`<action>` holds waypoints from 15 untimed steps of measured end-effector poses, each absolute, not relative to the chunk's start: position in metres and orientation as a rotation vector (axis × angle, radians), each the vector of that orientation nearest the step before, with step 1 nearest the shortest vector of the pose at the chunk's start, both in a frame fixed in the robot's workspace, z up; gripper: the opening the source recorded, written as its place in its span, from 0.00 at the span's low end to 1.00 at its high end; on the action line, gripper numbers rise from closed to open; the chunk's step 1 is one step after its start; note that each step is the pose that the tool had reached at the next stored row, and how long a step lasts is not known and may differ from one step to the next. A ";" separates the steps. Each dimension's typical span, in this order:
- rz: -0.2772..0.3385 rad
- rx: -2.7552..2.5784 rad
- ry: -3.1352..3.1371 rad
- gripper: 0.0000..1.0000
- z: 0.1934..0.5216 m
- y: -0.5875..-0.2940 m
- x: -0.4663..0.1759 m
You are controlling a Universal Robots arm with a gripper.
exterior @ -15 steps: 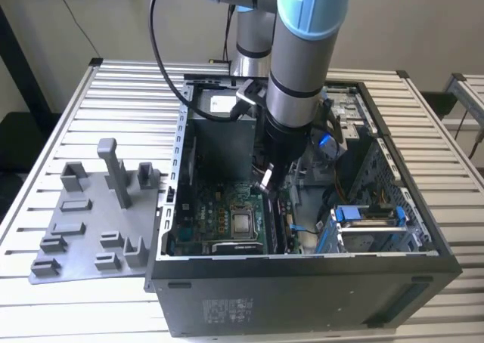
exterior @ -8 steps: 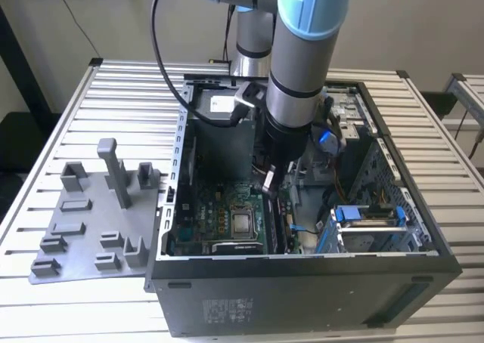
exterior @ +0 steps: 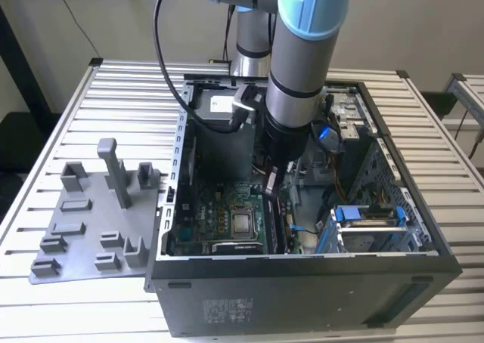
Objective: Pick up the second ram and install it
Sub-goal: 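Press down the second ram until it locks into place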
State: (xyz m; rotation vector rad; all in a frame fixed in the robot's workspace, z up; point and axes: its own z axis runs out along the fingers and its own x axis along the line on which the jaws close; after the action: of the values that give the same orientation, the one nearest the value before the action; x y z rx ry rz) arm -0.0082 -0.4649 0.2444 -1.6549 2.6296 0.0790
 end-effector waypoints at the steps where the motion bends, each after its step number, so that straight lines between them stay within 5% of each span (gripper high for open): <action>1: 0.079 -1.673 2.618 0.11 0.244 -0.465 -0.008; 15: 0.075 -1.932 2.430 0.11 0.244 -0.465 -0.008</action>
State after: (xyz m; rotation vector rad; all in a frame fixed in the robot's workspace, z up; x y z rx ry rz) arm -0.0084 -0.4649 0.2439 -1.9317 2.4295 0.0750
